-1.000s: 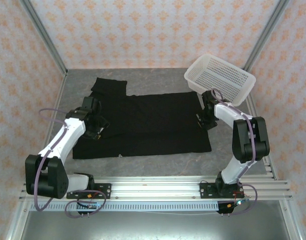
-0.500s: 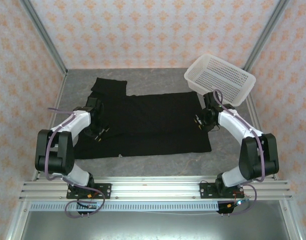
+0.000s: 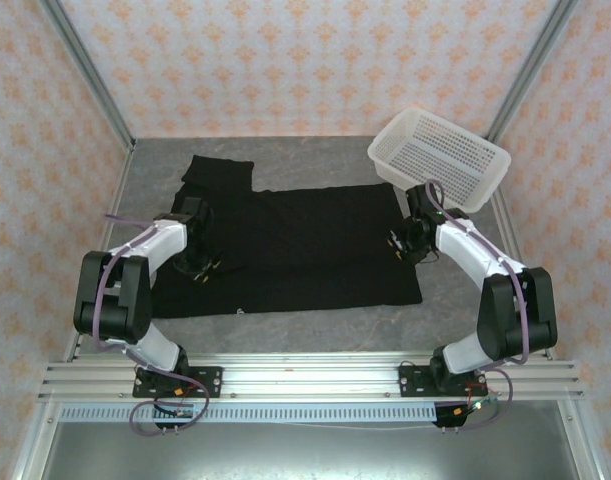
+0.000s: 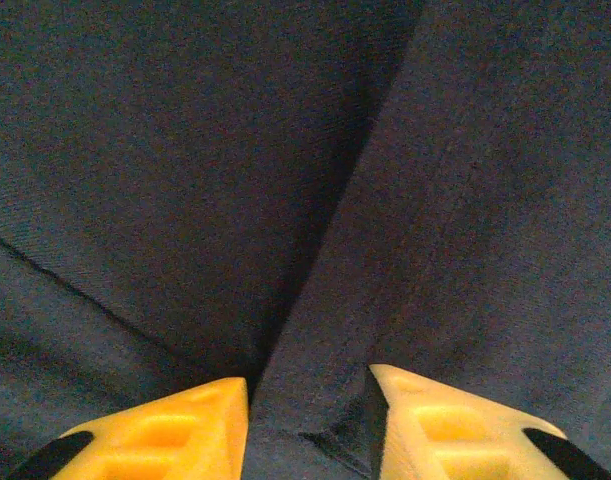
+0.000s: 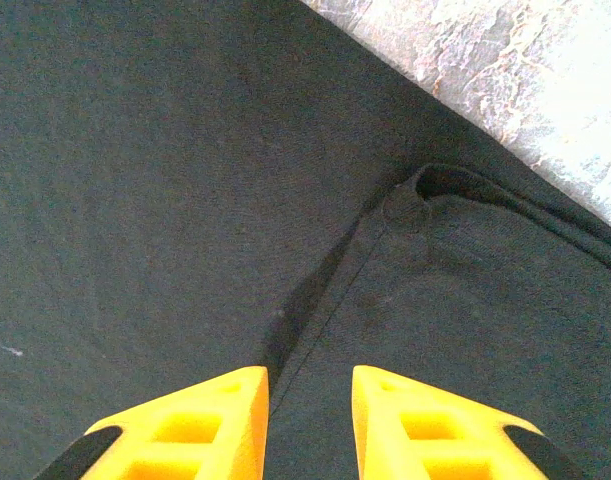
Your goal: Fold and stack the t-shirts
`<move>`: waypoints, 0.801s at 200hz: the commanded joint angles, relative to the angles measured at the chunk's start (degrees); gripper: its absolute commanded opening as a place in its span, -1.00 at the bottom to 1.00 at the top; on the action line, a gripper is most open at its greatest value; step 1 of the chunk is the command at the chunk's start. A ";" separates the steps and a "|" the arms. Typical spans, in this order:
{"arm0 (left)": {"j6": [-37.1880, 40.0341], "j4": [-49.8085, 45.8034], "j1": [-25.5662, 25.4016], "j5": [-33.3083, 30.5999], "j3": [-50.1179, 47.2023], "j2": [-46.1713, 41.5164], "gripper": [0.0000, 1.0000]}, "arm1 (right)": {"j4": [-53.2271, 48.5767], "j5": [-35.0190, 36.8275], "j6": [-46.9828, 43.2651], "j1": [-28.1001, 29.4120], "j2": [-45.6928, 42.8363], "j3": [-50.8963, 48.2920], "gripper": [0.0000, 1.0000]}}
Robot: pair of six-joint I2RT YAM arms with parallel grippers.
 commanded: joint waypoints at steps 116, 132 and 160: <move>2.37 -3.74 -2.23 -2.48 11.31 -0.57 -1.00 | -2.70 2.08 -1.31 0.13 -1.42 -0.77 -0.46; 3.93 -3.56 -2.89 -2.34 13.97 1.09 -1.00 | -2.80 2.26 -1.44 0.11 -1.74 -0.94 -0.46; 7.73 -4.95 -4.54 -2.77 20.15 5.81 -1.00 | -3.11 2.35 -1.29 0.04 -2.08 -1.45 -0.46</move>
